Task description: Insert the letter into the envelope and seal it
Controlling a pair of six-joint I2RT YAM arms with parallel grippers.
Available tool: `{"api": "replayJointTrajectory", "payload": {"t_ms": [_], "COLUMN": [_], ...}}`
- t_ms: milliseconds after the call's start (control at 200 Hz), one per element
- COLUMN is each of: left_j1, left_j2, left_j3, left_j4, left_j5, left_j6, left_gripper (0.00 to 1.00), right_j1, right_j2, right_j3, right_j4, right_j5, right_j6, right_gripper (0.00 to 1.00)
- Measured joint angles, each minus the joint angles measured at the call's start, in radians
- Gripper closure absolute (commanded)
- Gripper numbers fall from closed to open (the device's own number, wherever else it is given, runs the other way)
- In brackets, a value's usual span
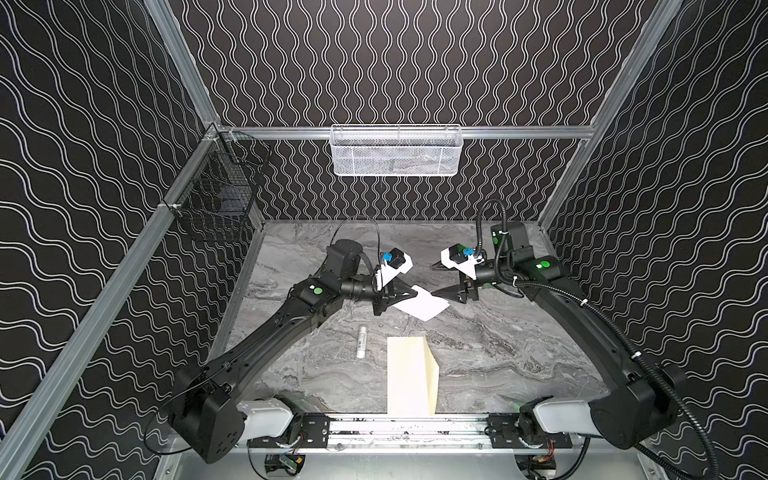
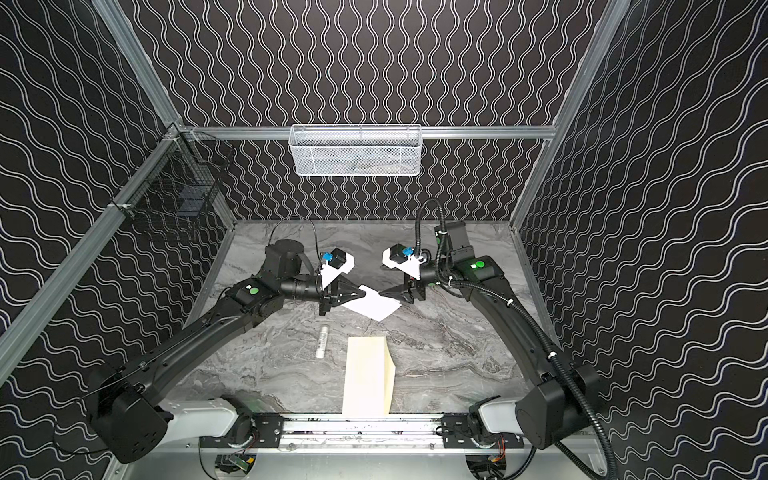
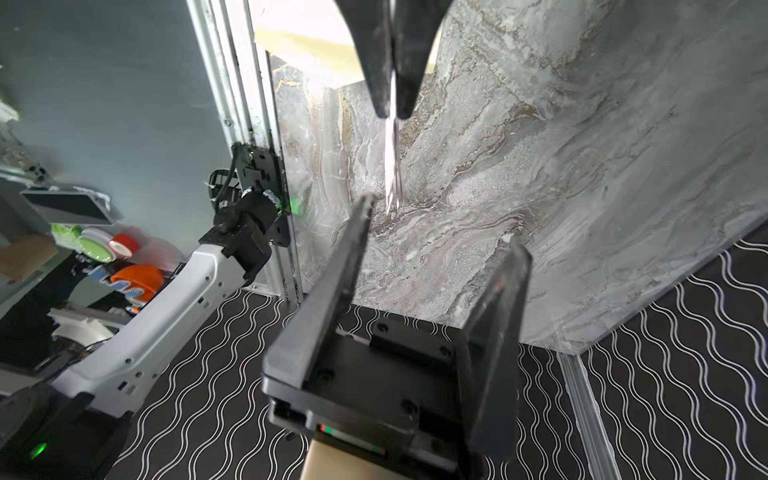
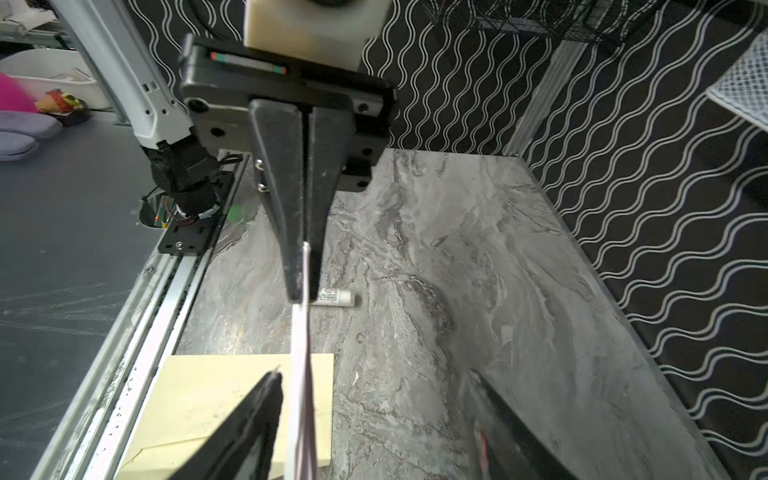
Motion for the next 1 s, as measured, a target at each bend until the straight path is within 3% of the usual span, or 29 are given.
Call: {"api": "replayJointTrajectory", "payload": {"t_ms": [205, 305, 430, 475, 601, 686, 736, 826, 931, 1001], "left_j1": [-0.007, -0.012, -0.015, -0.015, -0.017, -0.019, -0.021, -0.020, -0.019, -0.018], "left_j2": [0.000, 0.000, 0.000, 0.000, -0.002, -0.002, -0.002, -0.002, -0.017, -0.053], "left_j3": [0.000, 0.000, 0.006, 0.006, 0.010, 0.012, 0.017, 0.022, 0.002, -0.046], "left_j4": [-0.024, -0.025, -0.027, -0.024, -0.030, -0.036, -0.040, -0.032, 0.008, 0.068], "left_j5": [-0.010, -0.009, -0.018, -0.025, -0.031, -0.029, -0.027, -0.031, -0.058, -0.072], "left_j6": [0.021, 0.022, 0.040, 0.040, 0.043, 0.043, 0.043, 0.042, -0.006, -0.060], "left_gripper": [1.00, 1.00, 1.00, 1.00, 1.00, 1.00, 0.88, 0.54, 0.35, 0.28], "right_j1": [0.060, 0.105, 0.114, 0.117, 0.119, 0.119, 0.119, 0.119, 0.109, 0.087], "right_j2": [0.032, 0.074, 0.123, 0.130, 0.126, 0.105, 0.092, 0.066, 0.033, 0.012], "right_j3": [-0.011, 0.005, 0.058, 0.069, 0.069, 0.048, 0.039, 0.022, -0.010, -0.037], "right_j4": [-0.002, -0.016, -0.059, -0.086, -0.116, -0.108, -0.105, -0.087, -0.063, -0.038], "right_j5": [-0.005, -0.005, -0.002, 0.000, 0.004, 0.010, 0.010, 0.015, 0.024, 0.024], "right_j6": [0.006, 0.008, 0.003, 0.000, -0.009, -0.006, -0.006, 0.004, 0.022, 0.065], "right_gripper": [0.36, 0.51, 0.80, 0.87, 1.00, 1.00, 1.00, 1.00, 1.00, 1.00]}}
